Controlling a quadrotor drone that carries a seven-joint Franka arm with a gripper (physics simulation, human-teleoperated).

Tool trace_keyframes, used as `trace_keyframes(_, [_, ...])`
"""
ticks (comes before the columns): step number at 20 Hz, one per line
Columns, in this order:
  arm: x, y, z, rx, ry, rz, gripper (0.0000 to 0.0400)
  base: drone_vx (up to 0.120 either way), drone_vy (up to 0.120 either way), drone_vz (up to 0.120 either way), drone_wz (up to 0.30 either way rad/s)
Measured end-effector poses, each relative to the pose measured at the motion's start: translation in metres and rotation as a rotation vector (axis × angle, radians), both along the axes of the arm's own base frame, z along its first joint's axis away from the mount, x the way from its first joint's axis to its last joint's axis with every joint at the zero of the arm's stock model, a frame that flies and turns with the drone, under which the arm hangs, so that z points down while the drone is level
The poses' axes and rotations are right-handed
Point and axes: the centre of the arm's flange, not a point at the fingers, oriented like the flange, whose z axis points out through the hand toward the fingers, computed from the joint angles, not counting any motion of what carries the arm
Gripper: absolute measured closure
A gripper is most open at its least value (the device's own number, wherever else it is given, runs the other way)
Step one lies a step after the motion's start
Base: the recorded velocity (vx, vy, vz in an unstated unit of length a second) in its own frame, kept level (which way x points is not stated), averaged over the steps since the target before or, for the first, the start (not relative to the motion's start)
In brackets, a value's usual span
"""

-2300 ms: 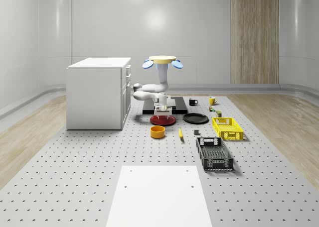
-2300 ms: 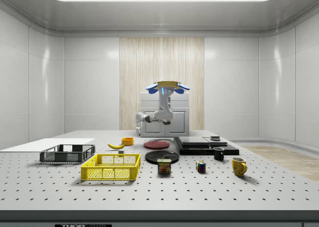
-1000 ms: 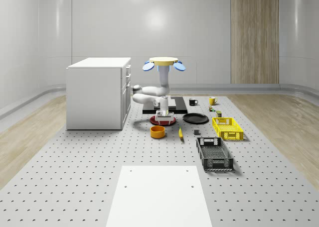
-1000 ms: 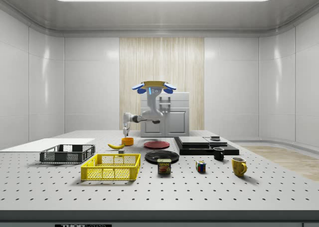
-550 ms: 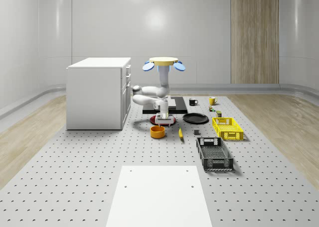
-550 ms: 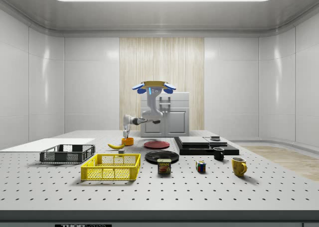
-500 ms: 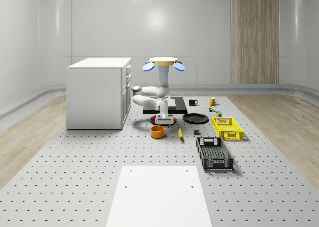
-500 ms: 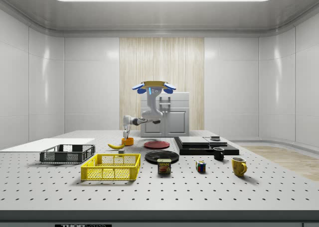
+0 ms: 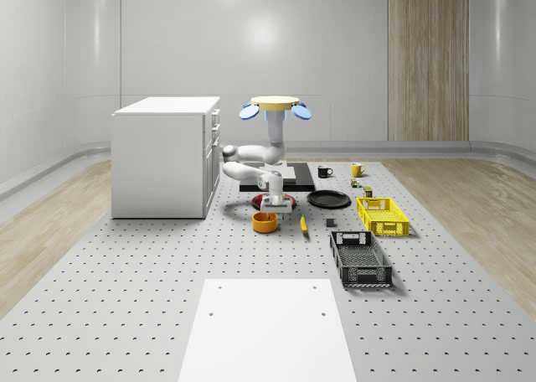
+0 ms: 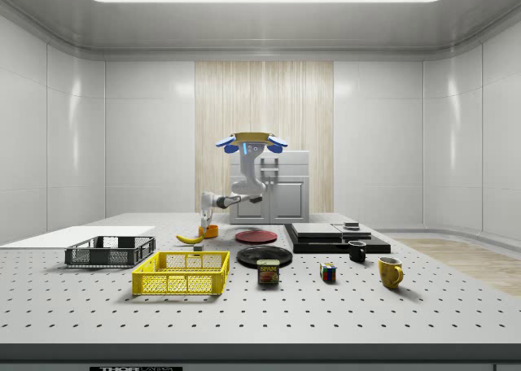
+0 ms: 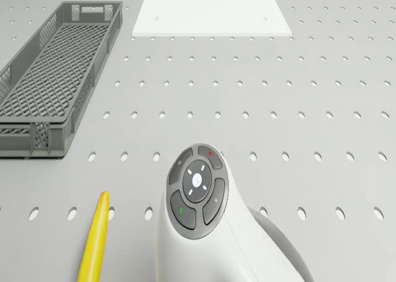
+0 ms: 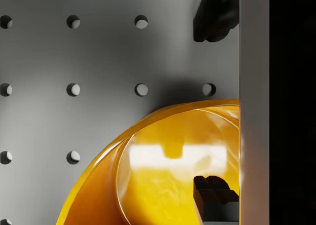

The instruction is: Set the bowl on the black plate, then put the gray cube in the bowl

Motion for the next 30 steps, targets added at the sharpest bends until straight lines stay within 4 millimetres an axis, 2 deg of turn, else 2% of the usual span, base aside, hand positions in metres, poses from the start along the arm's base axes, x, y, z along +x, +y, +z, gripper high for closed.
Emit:
trace_keyframes(2, [0.000,0.000,0.002,0.000,0.000,0.000,0.0000,0.000,0.000,0.000,0.000])
trace_keyframes(4, [0.000,0.000,0.003,0.000,0.000,0.000,0.0102,0.000,0.000,0.000,0.000])
trace_keyframes(6, [0.000,0.000,0.004,0.000,0.000,0.000,0.0180,0.000,0.000,0.000,0.000])
trace_keyframes(8, [0.000,0.000,0.004,0.000,0.000,0.000,0.0227,0.000,0.000,0.000,0.000])
trace_keyframes(10, [0.000,0.000,0.004,0.000,0.000,0.000,0.0256,0.000,0.000,0.000,0.000])
trace_keyframes(16, [0.000,0.000,0.000,0.000,0.000,0.000,0.0290,0.000,0.000,0.007,0.000])
trace_keyframes(20, [0.000,0.000,-0.012,0.000,0.000,0.000,0.0296,0.000,0.000,0.120,0.000])
trace_keyframes(25, [0.000,0.000,-0.019,0.000,0.000,0.000,0.0299,-0.120,0.104,0.120,0.000])
trace_keyframes(30, [0.000,0.000,-0.022,0.000,0.000,0.000,0.0300,-0.120,0.120,0.000,0.000])
